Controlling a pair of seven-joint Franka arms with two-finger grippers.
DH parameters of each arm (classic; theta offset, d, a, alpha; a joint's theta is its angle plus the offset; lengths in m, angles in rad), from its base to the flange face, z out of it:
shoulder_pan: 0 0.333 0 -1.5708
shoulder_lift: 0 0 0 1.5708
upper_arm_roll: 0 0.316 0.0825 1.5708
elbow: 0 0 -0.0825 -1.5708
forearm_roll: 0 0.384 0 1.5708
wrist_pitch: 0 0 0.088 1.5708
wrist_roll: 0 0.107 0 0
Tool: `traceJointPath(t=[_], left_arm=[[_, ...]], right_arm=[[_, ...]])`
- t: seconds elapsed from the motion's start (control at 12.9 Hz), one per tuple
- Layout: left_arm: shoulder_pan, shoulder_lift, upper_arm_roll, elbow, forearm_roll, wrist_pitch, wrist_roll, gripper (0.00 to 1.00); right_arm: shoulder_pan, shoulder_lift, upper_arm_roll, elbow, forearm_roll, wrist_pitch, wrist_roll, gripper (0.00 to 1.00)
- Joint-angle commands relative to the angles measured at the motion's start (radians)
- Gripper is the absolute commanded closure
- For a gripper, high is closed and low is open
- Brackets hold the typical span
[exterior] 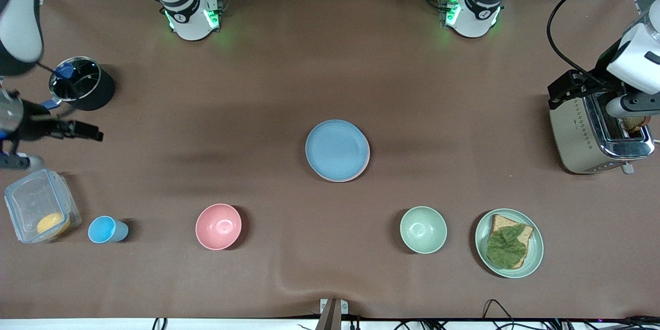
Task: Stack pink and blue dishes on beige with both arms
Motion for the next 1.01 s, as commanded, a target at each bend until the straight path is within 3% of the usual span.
traceJointPath(t=[0.0,0.39,0.93], left_arm=[[0.001,-0.006,0.005,0.018,-0.035,-0.037,0.021,0.00],[0.000,-0.005,0.008,0.030,-0.033,-0.039,0.021,0.00],[0.015,-0.035,0.002,0.024,-0.049,-0.069,0.017,0.00]], right_arm=[[-0.004,-0.095,0.021,-0.032,-0.032,-0.052,0.012,0.00],[-0.018,-0.092,0.029,0.066,-0.030,-0.150,0.052,0.00],[-0.003,-0.084,0.031,0.069,-0.032,-0.100,0.119,0.00]])
